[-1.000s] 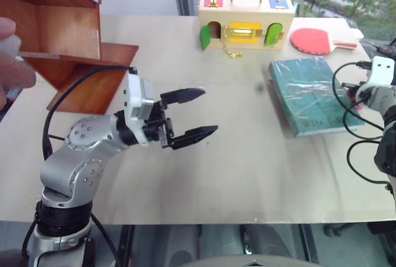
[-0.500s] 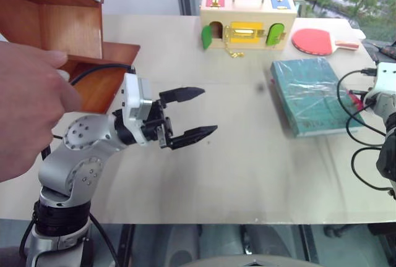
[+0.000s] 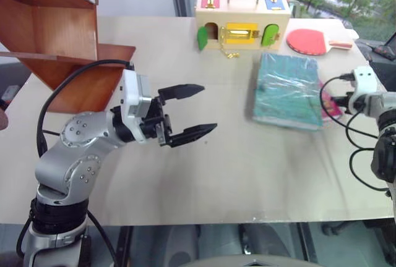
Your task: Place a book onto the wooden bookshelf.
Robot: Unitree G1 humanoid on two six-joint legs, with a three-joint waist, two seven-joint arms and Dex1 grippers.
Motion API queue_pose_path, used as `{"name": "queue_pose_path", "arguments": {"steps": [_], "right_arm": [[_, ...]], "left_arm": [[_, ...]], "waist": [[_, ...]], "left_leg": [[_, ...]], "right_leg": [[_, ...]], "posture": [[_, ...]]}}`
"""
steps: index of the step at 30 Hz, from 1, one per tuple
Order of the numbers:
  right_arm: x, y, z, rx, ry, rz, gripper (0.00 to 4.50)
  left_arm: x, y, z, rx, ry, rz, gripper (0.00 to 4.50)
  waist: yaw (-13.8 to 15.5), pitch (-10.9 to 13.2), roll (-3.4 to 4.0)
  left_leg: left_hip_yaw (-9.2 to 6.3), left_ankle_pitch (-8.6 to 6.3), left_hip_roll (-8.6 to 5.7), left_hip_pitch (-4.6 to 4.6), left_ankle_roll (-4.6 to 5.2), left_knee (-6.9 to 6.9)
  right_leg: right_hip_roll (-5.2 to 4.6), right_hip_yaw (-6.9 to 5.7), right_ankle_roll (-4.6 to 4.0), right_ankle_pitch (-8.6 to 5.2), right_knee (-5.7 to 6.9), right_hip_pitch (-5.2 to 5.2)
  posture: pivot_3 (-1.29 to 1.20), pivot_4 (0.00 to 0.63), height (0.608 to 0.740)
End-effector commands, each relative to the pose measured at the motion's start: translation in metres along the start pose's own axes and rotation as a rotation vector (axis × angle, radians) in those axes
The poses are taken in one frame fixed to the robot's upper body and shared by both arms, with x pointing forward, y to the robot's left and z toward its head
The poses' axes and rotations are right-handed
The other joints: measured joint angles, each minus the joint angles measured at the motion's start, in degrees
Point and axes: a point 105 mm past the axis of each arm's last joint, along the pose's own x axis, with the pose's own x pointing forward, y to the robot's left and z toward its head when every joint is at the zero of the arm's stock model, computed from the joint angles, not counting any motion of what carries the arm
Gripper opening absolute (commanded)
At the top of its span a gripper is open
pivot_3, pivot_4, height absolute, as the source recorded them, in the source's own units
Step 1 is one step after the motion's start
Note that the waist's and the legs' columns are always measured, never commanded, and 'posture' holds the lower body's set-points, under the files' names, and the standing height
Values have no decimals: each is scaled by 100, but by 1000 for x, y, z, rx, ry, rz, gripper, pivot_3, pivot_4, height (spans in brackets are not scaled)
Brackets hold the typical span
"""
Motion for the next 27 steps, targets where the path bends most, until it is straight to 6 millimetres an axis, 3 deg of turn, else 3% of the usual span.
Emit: {"name": "queue_pose_path", "arguments": {"steps": [1, 14, 27], "right_arm": [[5, 13, -8, 16, 33, 71, 35], [5, 23, -3, 6, 19, 131, 35], [3, 57, 2, -48, 33, 356, 35]], "left_arm": [[0, -3, 11, 44, -29, -17, 4500], [4, -4, 9, 34, -31, -17, 4500], [5, -3, 8, 28, -42, -11, 4500]], "waist": [[-8, 0, 0], [-39, 0, 0], [-78, 0, 0]], "left_leg": [[0, 0, 0, 1, 0, 0], [0, -1, 1, 2, 1, 0], [0, -1, 1, 2, 1, 0]], "right_leg": [[0, 0, 0, 0, 1, 0], [1, 0, 0, 0, 3, 0], [1, 0, 0, 0, 3, 0]], "posture": [[0, 150, 740], [0, 150, 740], [0, 150, 740]]}}
